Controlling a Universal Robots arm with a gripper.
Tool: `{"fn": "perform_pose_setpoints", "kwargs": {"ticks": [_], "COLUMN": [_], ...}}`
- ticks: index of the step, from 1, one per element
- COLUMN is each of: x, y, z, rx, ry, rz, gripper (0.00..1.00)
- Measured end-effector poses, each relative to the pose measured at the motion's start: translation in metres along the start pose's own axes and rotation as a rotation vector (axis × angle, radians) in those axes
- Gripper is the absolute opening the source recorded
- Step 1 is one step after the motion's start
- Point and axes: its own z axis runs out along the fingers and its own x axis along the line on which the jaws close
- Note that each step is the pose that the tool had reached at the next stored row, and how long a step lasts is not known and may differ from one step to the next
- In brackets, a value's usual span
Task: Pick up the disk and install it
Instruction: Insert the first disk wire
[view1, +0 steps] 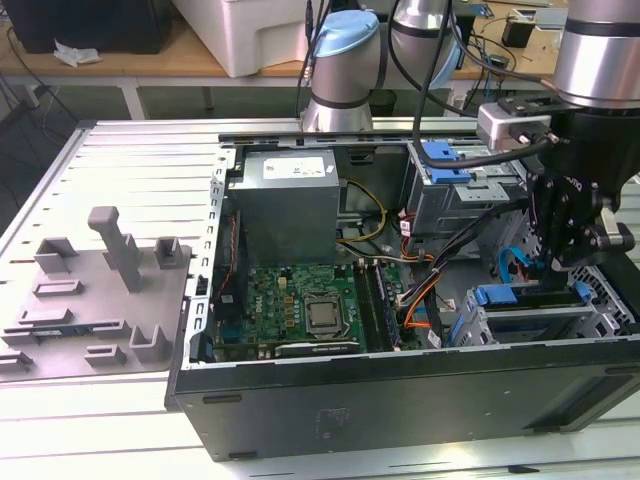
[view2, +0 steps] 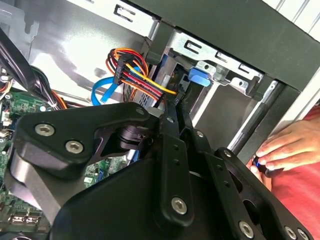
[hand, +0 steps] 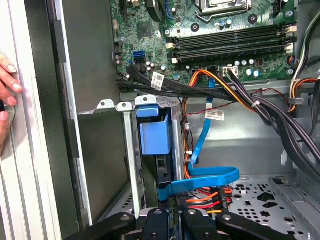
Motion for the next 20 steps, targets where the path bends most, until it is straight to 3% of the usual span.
{"fn": "perform_pose_setpoints", "kwargs": {"ticks": [20], "x": [-0.0003], "y": [0.0001], "z": [0.0023], "rx": [-0.0005], "ry": [0.0000], "rz": [0.000], "gripper": [0.17]}}
